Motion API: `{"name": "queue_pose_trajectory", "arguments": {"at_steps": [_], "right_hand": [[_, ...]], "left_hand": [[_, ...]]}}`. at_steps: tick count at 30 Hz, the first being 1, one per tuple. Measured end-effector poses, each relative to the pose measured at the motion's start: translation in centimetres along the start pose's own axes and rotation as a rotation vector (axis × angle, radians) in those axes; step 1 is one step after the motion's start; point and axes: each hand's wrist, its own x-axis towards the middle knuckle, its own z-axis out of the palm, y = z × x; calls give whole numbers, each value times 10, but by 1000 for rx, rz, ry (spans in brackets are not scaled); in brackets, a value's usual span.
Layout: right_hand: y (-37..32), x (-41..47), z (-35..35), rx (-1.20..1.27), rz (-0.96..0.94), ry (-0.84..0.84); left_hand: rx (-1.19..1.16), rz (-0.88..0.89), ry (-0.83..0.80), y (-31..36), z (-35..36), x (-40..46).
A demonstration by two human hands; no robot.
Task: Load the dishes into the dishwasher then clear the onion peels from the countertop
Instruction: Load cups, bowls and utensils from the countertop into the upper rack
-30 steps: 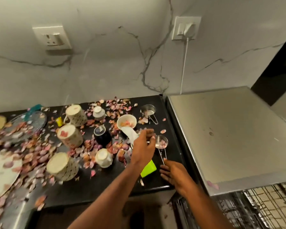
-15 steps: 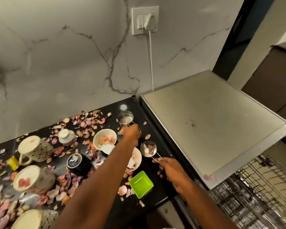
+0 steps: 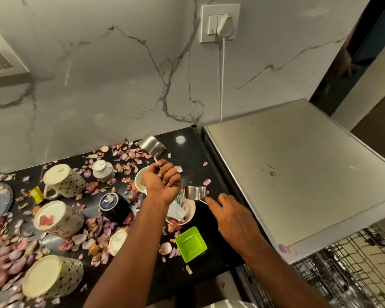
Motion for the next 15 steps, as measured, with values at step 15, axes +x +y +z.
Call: {"name": "queue_pose_trajectory", "arguments": {"at_steps": [15], "right_hand": [[27,-24,-27,1124,865,-26]], "left_hand": [[645,-48,199,-49,24,-29]]}}
